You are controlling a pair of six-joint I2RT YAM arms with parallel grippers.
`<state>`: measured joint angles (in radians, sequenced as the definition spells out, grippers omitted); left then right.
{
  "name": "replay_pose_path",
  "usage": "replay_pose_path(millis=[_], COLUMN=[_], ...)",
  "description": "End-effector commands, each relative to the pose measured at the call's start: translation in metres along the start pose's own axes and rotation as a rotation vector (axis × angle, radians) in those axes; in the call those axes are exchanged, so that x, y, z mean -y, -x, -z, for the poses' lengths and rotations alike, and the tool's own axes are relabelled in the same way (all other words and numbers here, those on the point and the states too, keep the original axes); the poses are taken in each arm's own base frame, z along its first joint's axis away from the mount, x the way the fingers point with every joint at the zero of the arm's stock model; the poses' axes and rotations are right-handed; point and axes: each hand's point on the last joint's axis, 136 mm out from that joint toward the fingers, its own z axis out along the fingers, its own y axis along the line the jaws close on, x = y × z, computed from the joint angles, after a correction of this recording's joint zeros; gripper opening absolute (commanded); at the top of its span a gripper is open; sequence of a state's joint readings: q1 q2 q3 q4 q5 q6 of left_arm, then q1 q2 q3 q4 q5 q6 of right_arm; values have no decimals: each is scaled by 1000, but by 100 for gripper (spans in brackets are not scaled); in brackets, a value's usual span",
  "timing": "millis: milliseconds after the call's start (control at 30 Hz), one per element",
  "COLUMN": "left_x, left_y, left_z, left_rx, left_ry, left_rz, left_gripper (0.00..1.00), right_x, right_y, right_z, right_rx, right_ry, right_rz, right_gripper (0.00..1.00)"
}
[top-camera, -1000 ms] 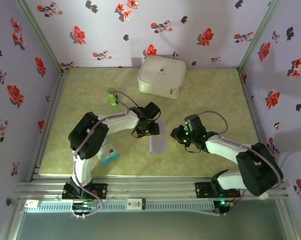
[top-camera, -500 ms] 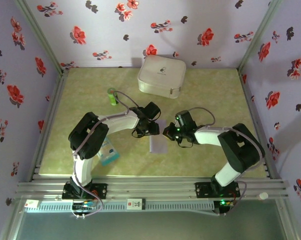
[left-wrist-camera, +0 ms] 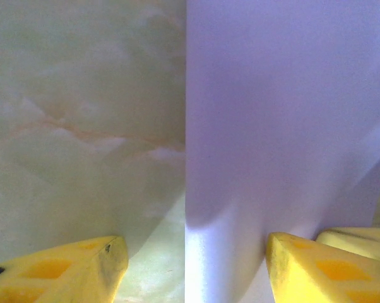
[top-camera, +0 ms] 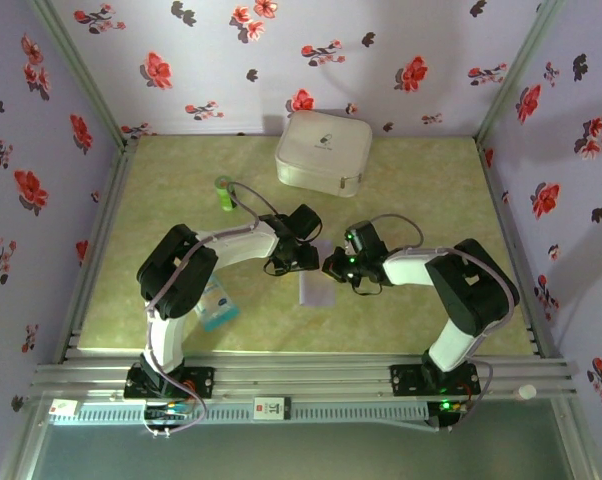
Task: Fold a paper plane with a square sheet of paper (pick it up from the middle)
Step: Hold the square sheet of paper at the center of the table, then first fold the square sheet of paper in half at the center of the table.
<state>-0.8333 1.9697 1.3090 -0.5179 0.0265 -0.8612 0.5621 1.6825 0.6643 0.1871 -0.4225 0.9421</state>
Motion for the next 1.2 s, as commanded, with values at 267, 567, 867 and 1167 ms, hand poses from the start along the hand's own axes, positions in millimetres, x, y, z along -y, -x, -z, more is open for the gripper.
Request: replay_pose_path(millis=[267,567,867,1167], left_x=[13,40,57,49], left_y=[20,16,0,-8], left_z=[49,74,51,23], left_rx=[145,157,64,20], left_ry=[-176,-500,-636,-593], left_rz=[19,37,49,47], left_gripper=[71,36,0,0], right_x=[46,41,47,48], right_y=[-15,-8,-10,-9], right_z=[3,2,3,3], right_rx=[-117,-132,-122,-120], right_ry=[-202,-191,-207,-210], right_rz=[87,79,61,59], right_gripper=[0,0,0,0])
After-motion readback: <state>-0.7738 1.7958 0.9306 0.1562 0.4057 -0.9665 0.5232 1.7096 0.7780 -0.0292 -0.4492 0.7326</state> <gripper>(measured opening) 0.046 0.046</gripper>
